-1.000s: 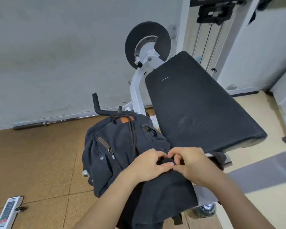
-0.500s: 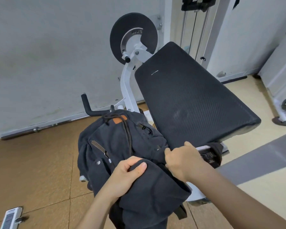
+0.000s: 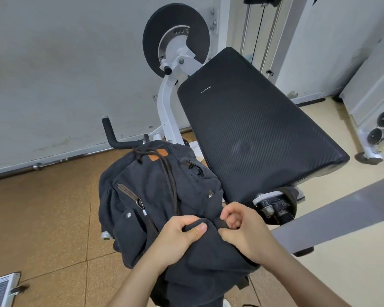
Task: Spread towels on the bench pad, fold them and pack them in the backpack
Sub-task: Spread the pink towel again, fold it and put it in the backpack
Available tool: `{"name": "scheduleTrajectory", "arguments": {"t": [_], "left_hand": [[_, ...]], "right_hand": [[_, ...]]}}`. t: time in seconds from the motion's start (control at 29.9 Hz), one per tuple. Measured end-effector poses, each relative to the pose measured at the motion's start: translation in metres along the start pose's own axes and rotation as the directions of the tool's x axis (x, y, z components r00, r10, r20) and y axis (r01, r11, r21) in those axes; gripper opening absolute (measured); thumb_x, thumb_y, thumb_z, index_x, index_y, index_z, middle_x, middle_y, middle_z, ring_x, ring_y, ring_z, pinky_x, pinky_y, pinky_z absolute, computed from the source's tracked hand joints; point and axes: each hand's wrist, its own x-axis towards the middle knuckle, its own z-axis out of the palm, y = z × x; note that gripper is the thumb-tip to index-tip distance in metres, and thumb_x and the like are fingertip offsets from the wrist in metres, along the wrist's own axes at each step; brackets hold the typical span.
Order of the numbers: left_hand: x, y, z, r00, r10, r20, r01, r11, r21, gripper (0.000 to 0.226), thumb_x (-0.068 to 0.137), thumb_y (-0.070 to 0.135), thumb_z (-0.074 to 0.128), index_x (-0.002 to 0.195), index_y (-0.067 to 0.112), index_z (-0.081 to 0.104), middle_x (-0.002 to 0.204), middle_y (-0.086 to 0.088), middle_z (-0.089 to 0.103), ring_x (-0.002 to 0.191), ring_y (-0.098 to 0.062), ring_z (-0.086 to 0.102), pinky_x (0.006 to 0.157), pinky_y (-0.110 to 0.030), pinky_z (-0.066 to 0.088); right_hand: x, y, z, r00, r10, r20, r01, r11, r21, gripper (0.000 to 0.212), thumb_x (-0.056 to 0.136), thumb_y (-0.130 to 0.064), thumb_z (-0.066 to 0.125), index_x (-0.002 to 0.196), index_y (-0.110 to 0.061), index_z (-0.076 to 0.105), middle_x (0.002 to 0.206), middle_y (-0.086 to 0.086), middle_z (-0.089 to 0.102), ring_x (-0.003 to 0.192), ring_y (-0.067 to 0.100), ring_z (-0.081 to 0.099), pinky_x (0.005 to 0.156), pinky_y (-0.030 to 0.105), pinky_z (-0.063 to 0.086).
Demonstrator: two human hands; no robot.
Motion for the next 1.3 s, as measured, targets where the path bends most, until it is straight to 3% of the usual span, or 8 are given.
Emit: {"name": "scheduleTrajectory", "arguments": {"t": [0.1, 0.23, 0.37, 0.47, 0.6, 0.84, 1.04, 1.3], "left_hand": [[0.000, 0.001, 0.008, 0.987, 0.085, -0.137, -0.086, 0.996, -0.001, 0.017, 0.095, 0.020, 0.062, 0.091, 0.025, 0.078, 0.094, 0.009, 0.076, 0.095, -0.009, 0.070, 0.087, -0.029, 0.054], [-0.002, -0.001, 0.019, 0.946, 0.208, -0.250, -0.190, 0.977, 0.095, 0.026, 0.088, 0.008, 0.069, 0.086, 0.032, 0.077, 0.091, 0.020, 0.074, 0.092, 0.002, 0.067, 0.085, -0.017, 0.048], [0.001, 0.001, 0.026, 0.913, 0.377, -0.156, -0.334, 0.910, 0.244, 0.016, 0.088, 0.025, 0.066, 0.099, 0.036, 0.072, 0.097, 0.023, 0.071, 0.097, 0.000, 0.064, 0.086, -0.015, 0.046], [0.003, 0.002, 0.032, 0.894, 0.446, -0.048, -0.383, 0.814, 0.436, 0.025, 0.089, 0.048, 0.052, 0.105, 0.036, 0.067, 0.098, 0.014, 0.058, 0.100, -0.003, 0.051, 0.089, -0.012, 0.036], [-0.003, -0.004, 0.039, 0.880, 0.474, -0.038, -0.390, 0.764, 0.514, 0.029, 0.093, 0.052, 0.046, 0.103, 0.034, 0.066, 0.104, 0.009, 0.046, 0.106, -0.004, 0.039, 0.092, -0.009, 0.028], [0.003, 0.020, 0.017, 0.874, 0.363, -0.324, -0.324, 0.931, 0.168, 0.019, 0.097, 0.029, 0.049, 0.098, 0.024, 0.068, 0.099, 0.016, 0.064, 0.098, -0.004, 0.059, 0.086, -0.015, 0.041], [0.032, 0.045, -0.007, 0.847, 0.220, -0.484, -0.235, 0.971, 0.030, 0.023, 0.087, 0.014, 0.069, 0.083, 0.035, 0.077, 0.088, 0.017, 0.075, 0.092, -0.004, 0.068, 0.090, -0.034, 0.053], [0.037, 0.047, -0.013, 0.868, 0.112, -0.484, -0.085, 0.993, 0.078, 0.014, 0.077, 0.016, 0.079, 0.072, 0.029, 0.077, 0.073, 0.007, 0.073, 0.076, -0.014, 0.068, 0.074, -0.030, 0.056]], "right_hand": [[-0.017, 0.000, -0.003, 0.996, 0.057, -0.071, -0.043, 0.981, 0.187, 0.015, 0.069, -0.010, 0.066, 0.075, -0.016, 0.053, 0.057, -0.009, 0.045, 0.054, 0.005, 0.041, 0.058, 0.021, 0.035], [-0.002, -0.018, -0.020, 0.981, -0.177, -0.073, 0.121, 0.869, -0.480, 0.003, 0.086, -0.022, 0.054, 0.084, -0.025, 0.055, 0.069, -0.008, 0.059, 0.070, 0.013, 0.053, 0.066, 0.033, 0.043], [0.060, -0.045, -0.014, 0.981, -0.193, 0.025, 0.168, 0.773, -0.612, 0.018, 0.092, -0.028, 0.054, 0.094, -0.012, 0.062, 0.099, 0.004, 0.064, 0.098, 0.025, 0.058, 0.078, 0.034, 0.045], [0.091, -0.049, 0.003, 0.988, -0.026, 0.151, 0.136, 0.602, -0.787, 0.024, 0.088, -0.026, 0.062, 0.079, -0.013, 0.045, 0.095, 0.005, 0.060, 0.098, 0.028, 0.056, 0.069, 0.034, 0.043], [0.098, -0.052, 0.012, 0.961, -0.183, 0.206, 0.270, 0.481, -0.834, 0.013, 0.086, -0.009, 0.062, 0.079, -0.011, 0.051, 0.086, 0.003, 0.052, 0.091, 0.025, 0.055, 0.068, 0.035, 0.046], [0.094, -0.058, 0.001, 0.992, -0.049, 0.118, 0.063, 0.991, -0.118, 0.009, 0.079, -0.014, 0.077, 0.078, -0.011, 0.068, 0.069, 0.001, 0.069, 0.059, 0.005, 0.065, 0.059, 0.020, 0.049], [0.060, -0.057, -0.004, 0.990, 0.039, 0.133, -0.092, 0.903, 0.419, 0.006, 0.079, -0.009, 0.077, 0.085, -0.006, 0.078, 0.081, 0.016, 0.075, 0.079, 0.030, 0.073, 0.069, 0.039, 0.061], [0.054, -0.049, -0.006, 0.987, 0.028, 0.158, -0.116, 0.805, 0.582, 0.007, 0.077, 0.001, 0.075, 0.084, -0.001, 0.077, 0.086, 0.026, 0.073, 0.078, 0.035, 0.071, 0.070, 0.037, 0.061]]}}
